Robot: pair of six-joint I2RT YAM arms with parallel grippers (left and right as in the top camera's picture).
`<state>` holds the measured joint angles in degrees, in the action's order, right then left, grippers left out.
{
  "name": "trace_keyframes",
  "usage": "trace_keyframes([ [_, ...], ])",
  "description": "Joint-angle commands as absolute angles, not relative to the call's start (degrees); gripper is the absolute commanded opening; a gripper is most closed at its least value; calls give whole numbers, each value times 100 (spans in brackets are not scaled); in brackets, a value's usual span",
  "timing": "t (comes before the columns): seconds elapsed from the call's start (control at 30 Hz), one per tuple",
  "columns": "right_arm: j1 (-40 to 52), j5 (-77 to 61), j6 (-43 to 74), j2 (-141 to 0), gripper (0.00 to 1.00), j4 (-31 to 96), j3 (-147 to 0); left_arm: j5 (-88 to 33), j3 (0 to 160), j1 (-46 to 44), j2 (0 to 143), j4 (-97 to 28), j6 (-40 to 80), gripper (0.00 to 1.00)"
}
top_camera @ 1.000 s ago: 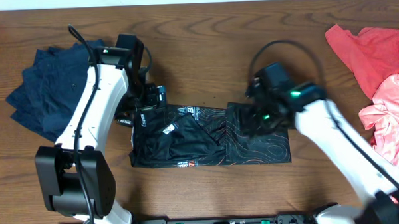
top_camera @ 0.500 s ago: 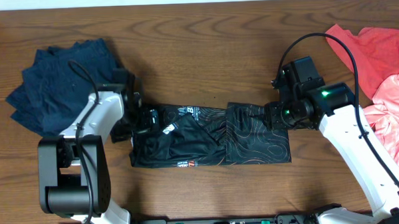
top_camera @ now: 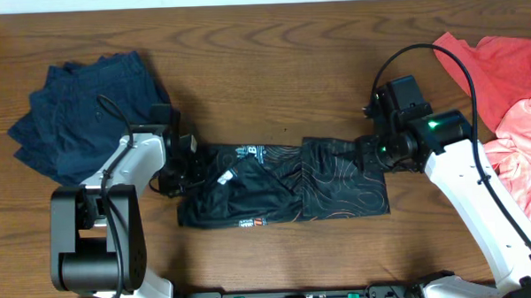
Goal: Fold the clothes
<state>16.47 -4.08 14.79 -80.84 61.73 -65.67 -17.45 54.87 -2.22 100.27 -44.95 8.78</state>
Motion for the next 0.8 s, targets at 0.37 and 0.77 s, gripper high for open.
trace_keyframes([
  [0.37, 467, 211, 1343, -8090, 54, 6278, -6600, -1166, 6978, -257, 8796, -6259, 1413, 6],
  [0.77, 316, 191, 1208, -8090, 54, 6414, -6600, -1900, 6978, -2869, 8774, -5203, 2639, 6],
])
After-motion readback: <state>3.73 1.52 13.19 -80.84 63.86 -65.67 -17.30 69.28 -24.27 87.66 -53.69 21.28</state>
